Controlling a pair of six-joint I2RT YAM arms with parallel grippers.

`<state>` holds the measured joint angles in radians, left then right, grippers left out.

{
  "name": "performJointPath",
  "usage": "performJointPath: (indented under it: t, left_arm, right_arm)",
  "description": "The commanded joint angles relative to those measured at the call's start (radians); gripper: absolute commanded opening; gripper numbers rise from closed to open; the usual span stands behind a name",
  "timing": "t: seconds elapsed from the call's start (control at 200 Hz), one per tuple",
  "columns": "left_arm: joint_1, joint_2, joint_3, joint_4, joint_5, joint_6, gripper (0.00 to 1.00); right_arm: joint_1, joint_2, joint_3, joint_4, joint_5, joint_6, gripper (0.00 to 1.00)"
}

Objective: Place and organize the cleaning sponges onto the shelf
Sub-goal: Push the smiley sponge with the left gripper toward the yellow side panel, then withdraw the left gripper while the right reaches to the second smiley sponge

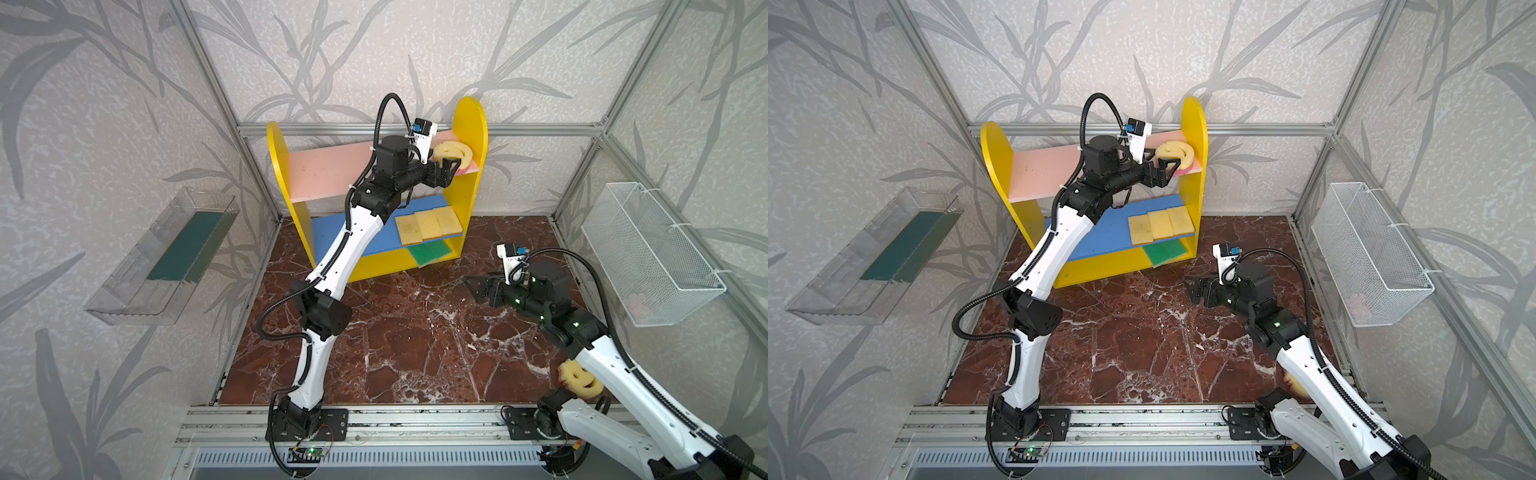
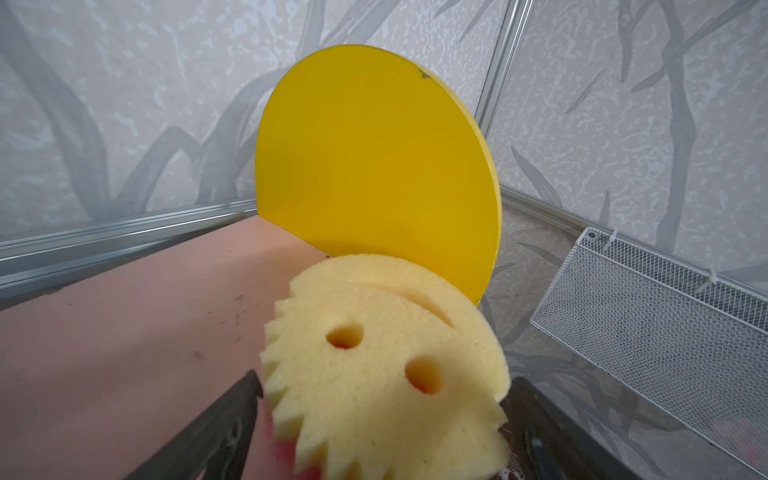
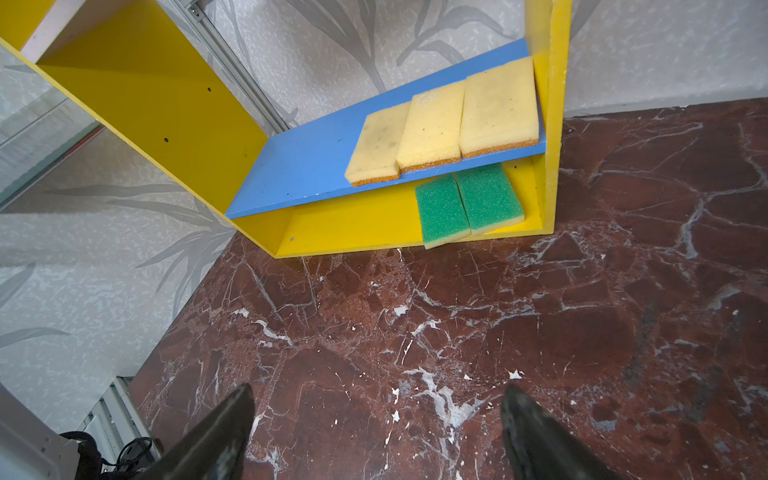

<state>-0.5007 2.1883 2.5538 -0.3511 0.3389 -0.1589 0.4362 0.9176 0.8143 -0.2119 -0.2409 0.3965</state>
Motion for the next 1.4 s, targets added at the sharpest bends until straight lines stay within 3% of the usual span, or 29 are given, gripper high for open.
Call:
performJointPath:
  t: [0.0,0.31,0.705,0.815,0.935,1.125,1.394]
  left_arm:
    - [0.002,0.044,-0.015,-0.179,-0.051,-0.019,0.98]
    - [0.002,-0.039,-0.050,-0.187,-0.093,-0.013,0.99]
    - [0.000,-0.265,-0.204,-0.181,-0.071,-0.019,0.99]
    - [-0.007,-0.386,-0.366,-0.124,-0.049,-0.058,0.99]
    - [-0.032,-0.574,-0.659,0.002,-0.047,-0.104,0.99]
    - [-0.113,-0.860,-1.134,0.206,-0.083,-0.215,0.98]
    - [-0.223,-1.058,-1.558,0.288,-0.115,-0.332,0.96]
  right_arm:
    - [-0.002,0.011,0.022,0.008,-0.021,0.001,0.91]
    - [-0.001,0.012,0.059,-0.048,-0.010,0.000,0.91]
    - [-0.002,0.040,0.158,-0.307,0.151,0.056,0.92]
    - [-0.002,0.034,0.178,-0.406,0.228,0.059,0.92]
    - [-0.031,0.062,0.195,-0.546,0.316,0.072,0.92]
    - [-0.224,0.065,0.117,-0.605,0.307,0.100,0.92]
    - [-0.489,-0.057,-0.142,-0.565,0.390,0.233,0.97]
